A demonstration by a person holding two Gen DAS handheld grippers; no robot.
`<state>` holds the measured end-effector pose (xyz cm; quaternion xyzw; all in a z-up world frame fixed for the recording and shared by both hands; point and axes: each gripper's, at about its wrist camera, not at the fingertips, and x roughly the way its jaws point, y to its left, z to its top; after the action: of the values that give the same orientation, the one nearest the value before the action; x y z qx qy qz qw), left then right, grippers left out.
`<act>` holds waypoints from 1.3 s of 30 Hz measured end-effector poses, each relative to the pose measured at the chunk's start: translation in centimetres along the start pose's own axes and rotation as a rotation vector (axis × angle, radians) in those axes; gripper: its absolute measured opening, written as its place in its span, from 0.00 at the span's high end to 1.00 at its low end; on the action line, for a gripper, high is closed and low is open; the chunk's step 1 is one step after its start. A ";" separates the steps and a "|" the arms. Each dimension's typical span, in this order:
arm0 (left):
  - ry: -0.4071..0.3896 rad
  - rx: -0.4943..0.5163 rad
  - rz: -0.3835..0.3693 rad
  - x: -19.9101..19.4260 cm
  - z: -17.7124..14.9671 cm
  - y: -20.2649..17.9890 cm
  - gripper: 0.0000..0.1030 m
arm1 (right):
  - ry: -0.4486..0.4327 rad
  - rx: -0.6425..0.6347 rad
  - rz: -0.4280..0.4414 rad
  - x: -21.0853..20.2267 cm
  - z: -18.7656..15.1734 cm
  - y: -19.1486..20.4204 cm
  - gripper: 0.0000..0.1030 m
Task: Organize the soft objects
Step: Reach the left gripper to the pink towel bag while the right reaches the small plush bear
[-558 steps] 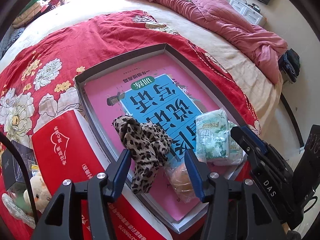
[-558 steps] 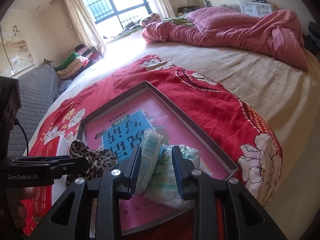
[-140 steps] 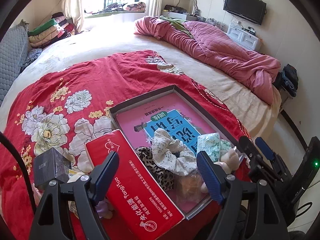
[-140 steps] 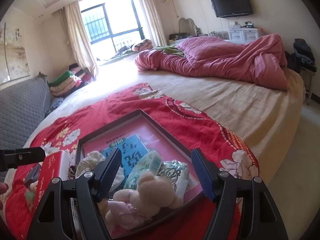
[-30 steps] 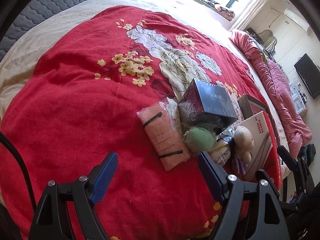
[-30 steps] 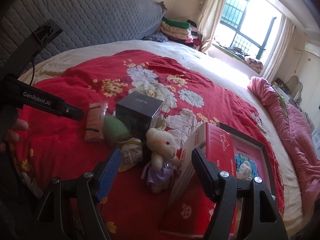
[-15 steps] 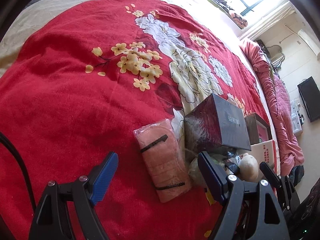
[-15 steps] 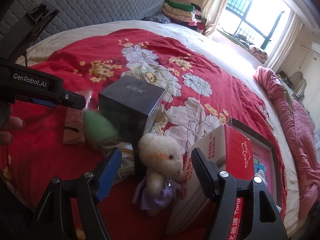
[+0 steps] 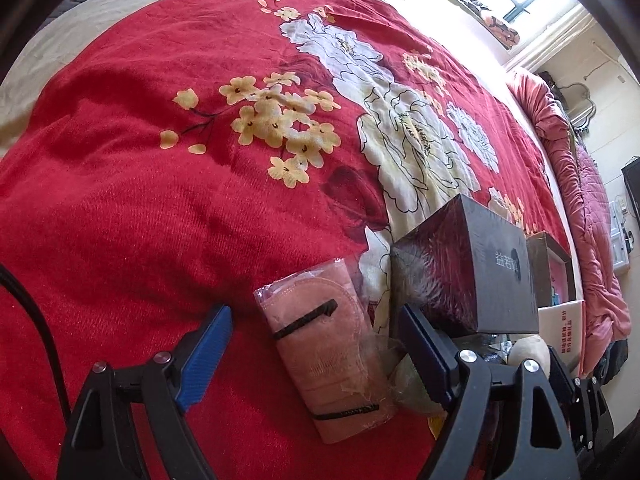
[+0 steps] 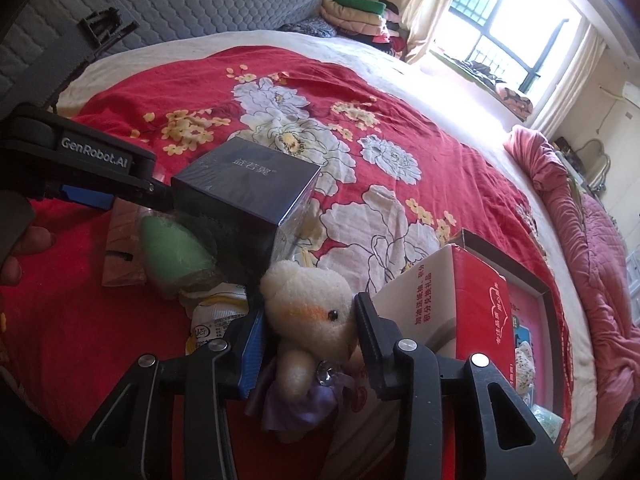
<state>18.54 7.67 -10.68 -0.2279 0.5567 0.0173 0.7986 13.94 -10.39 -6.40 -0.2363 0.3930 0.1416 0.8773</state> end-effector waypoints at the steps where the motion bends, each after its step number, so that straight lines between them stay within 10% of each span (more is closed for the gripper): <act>1: -0.002 0.004 0.007 0.0 -0.1 -0.1 0.19 | -0.006 0.008 0.010 -0.2 -0.1 -0.1 0.58; 13: -0.017 0.055 0.078 -0.5 -0.4 0.5 0.60 | -0.063 0.049 0.040 -2.9 -0.3 -0.6 0.58; 24: 0.018 -0.109 -0.141 -2.4 -2.3 5.3 0.62 | -0.094 0.098 0.109 -4.5 -0.7 -0.8 0.58; 39: 0.042 -0.137 -0.164 -3.5 -4.0 6.1 0.61 | -0.136 0.119 0.129 -6.6 -0.9 -1.1 0.58</act>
<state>11.96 12.41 -10.80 -0.3272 0.5502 -0.0146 0.7681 9.57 -12.26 -1.59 -0.1480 0.3548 0.1897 0.9034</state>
